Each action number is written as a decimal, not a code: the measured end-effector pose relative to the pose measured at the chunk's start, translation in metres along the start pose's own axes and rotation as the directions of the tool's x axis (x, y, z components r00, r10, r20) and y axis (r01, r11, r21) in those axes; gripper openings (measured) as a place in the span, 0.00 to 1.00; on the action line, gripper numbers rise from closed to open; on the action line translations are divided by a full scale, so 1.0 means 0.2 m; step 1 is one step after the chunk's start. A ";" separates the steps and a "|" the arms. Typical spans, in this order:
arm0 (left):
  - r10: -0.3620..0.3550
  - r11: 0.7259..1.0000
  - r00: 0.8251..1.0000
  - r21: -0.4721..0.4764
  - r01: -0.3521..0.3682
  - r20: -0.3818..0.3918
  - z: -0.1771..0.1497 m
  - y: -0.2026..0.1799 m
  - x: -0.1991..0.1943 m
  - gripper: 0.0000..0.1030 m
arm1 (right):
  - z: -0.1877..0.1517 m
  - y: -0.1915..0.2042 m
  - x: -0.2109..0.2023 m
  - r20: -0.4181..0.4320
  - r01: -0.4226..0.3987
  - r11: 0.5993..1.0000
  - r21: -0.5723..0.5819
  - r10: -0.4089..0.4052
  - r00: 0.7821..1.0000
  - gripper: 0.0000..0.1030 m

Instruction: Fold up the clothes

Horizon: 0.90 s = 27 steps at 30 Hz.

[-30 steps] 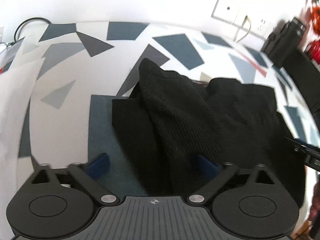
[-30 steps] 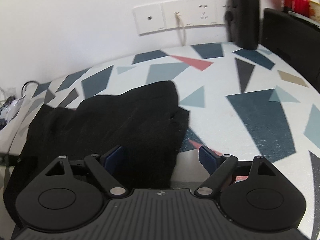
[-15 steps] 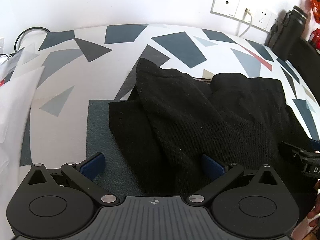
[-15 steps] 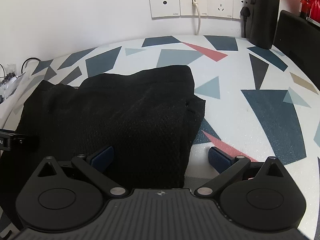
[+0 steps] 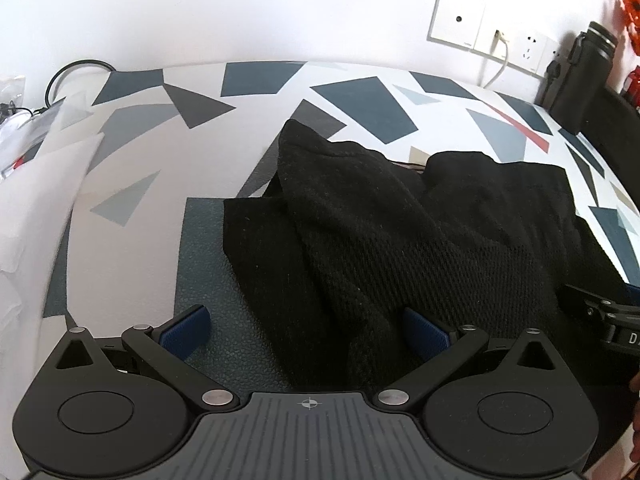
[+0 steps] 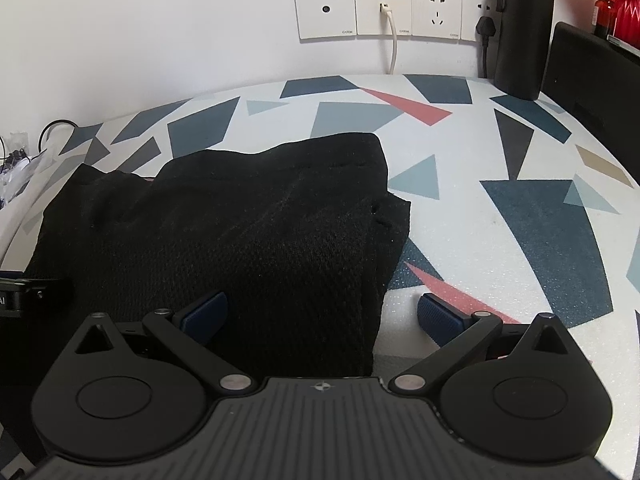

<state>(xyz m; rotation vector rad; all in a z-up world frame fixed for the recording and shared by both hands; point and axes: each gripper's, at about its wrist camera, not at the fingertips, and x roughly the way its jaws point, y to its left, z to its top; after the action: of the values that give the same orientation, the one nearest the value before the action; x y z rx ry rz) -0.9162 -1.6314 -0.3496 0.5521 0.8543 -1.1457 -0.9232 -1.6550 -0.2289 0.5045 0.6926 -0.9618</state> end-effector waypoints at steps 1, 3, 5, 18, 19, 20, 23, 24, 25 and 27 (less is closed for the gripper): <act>0.000 1.000 1.000 0.001 0.000 0.003 0.00 0.00 0.00 0.99 | 0.00 0.00 0.00 0.001 0.001 1.000 0.001 -0.001 1.000 1.00; -0.001 1.000 1.000 0.008 0.001 0.003 -0.01 0.00 0.00 0.99 | 0.00 0.00 0.00 0.002 0.002 1.000 0.002 -0.002 1.000 1.00; -0.010 1.000 1.000 0.022 0.010 -0.016 -0.01 0.00 -0.01 0.99 | 0.00 0.00 -0.01 -0.004 -0.001 1.000 0.010 0.001 1.000 1.00; -0.012 0.998 1.000 0.056 0.013 -0.019 -0.06 0.00 -0.04 0.99 | -0.04 0.04 -0.04 -0.015 -0.041 0.999 -0.016 0.040 0.999 1.00; -0.013 0.998 1.000 0.055 0.014 -0.018 -0.06 -0.01 -0.04 0.99 | -0.04 0.04 -0.04 -0.017 -0.040 0.999 -0.017 0.040 0.999 1.00; -0.013 0.998 1.000 0.055 0.014 -0.016 -0.06 -0.01 -0.04 0.99 | -0.03 0.05 -0.04 -0.018 -0.041 0.999 -0.018 0.040 0.999 1.00; -0.014 0.998 1.000 0.053 0.015 -0.012 -0.05 -0.01 -0.04 0.99 | -0.03 0.07 -0.03 -0.013 -0.051 0.998 -0.022 0.051 0.999 1.00; -0.015 0.998 1.000 0.053 0.015 -0.010 -0.05 -0.02 -0.04 0.99 | -0.04 0.09 -0.03 -0.011 -0.054 0.998 -0.031 0.053 0.999 1.00; -0.015 0.999 1.000 0.052 0.016 -0.008 -0.05 -0.02 -0.03 0.99 | -0.04 0.10 -0.03 -0.008 -0.052 0.998 -0.036 0.052 0.999 0.99; -0.016 0.999 1.000 0.051 0.016 -0.005 -0.04 -0.02 -0.03 0.99 | -0.04 0.12 -0.03 -0.005 -0.054 0.998 -0.042 0.054 0.999 0.96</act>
<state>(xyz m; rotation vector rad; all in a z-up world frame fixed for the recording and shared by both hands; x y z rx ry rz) -0.9241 -1.6230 -0.3490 0.5913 0.8369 -1.1842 -0.9073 -1.6355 -0.2279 0.4861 0.6980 -0.8941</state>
